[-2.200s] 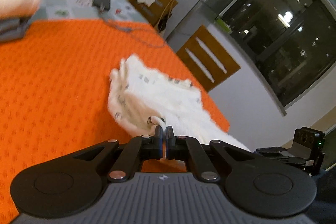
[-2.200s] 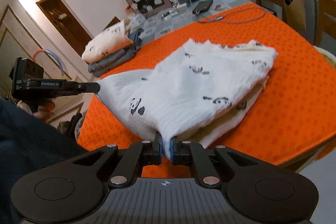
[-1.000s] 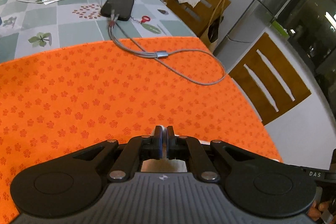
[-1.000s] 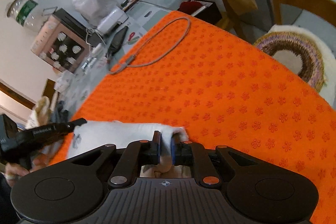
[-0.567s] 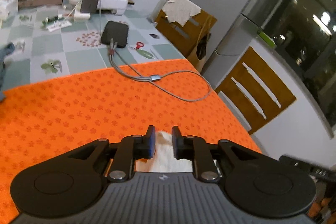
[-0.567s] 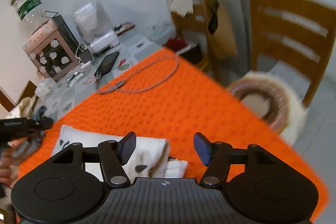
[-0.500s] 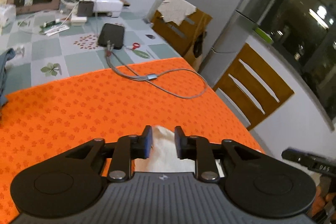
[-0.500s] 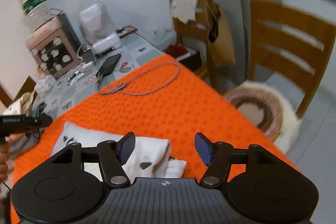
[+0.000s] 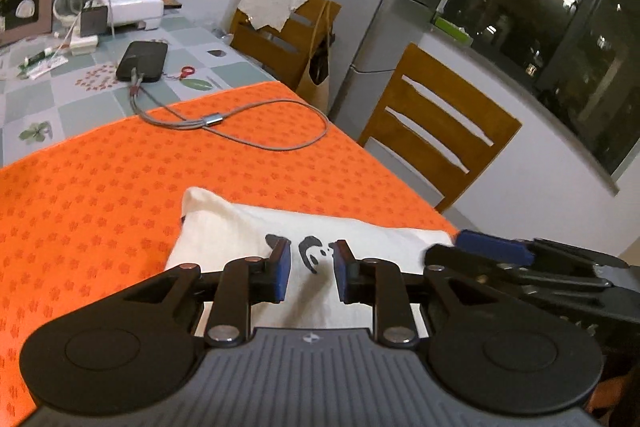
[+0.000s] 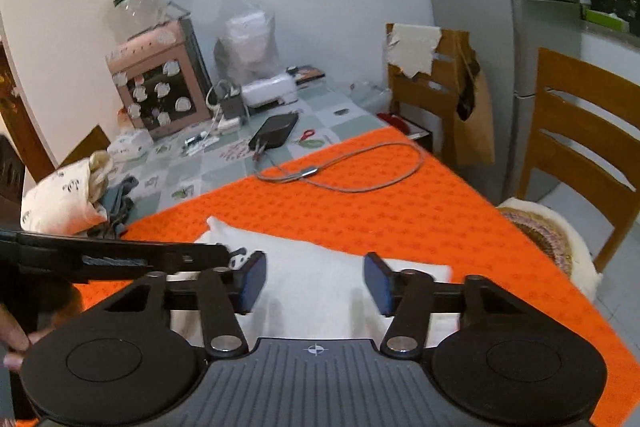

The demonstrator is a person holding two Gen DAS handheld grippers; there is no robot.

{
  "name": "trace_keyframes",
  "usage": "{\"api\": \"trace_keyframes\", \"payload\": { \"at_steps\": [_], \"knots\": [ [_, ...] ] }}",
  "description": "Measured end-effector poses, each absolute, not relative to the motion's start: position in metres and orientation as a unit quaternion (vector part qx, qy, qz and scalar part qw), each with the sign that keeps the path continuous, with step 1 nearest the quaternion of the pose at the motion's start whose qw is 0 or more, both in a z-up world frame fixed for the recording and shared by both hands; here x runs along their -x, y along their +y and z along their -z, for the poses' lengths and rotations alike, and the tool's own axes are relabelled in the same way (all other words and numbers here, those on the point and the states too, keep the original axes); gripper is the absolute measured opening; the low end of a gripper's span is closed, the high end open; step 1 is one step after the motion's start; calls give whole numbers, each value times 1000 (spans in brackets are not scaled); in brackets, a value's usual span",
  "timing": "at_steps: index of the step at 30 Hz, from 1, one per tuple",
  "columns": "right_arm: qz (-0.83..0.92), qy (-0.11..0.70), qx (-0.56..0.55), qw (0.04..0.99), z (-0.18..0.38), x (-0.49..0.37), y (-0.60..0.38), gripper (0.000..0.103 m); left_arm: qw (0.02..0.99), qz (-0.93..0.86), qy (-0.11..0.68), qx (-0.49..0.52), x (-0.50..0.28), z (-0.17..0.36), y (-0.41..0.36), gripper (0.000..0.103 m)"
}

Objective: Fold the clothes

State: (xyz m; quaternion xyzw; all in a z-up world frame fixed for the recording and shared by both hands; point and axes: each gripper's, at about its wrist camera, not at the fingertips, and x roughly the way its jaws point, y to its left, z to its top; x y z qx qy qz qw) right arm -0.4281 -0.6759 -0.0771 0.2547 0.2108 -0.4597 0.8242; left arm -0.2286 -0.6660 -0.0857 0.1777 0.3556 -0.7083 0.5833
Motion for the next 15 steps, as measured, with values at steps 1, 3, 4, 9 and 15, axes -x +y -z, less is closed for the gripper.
{"api": "trace_keyframes", "payload": {
  "at_steps": [1, 3, 4, 9, 15],
  "knots": [
    [461, 215, -253, 823, 83, 424, -680, 49, 586, 707, 353, -180, 230, 90, -669, 25],
    [469, 229, -247, 816, 95, 419, -685, 45, 590, 701, 356, -185, 230, 99, -677, 25],
    [473, 238, -244, 813, 102, 417, -690, 43, 591, 698, 359, -186, 229, 104, -680, 25],
    [480, 269, -238, 801, 134, 413, -701, 43, 591, 682, 380, -204, 226, 131, -698, 24],
    [471, 259, -230, 811, 163, 418, -707, 45, 586, 677, 394, -208, 218, 156, -707, 20]
  ]
}}
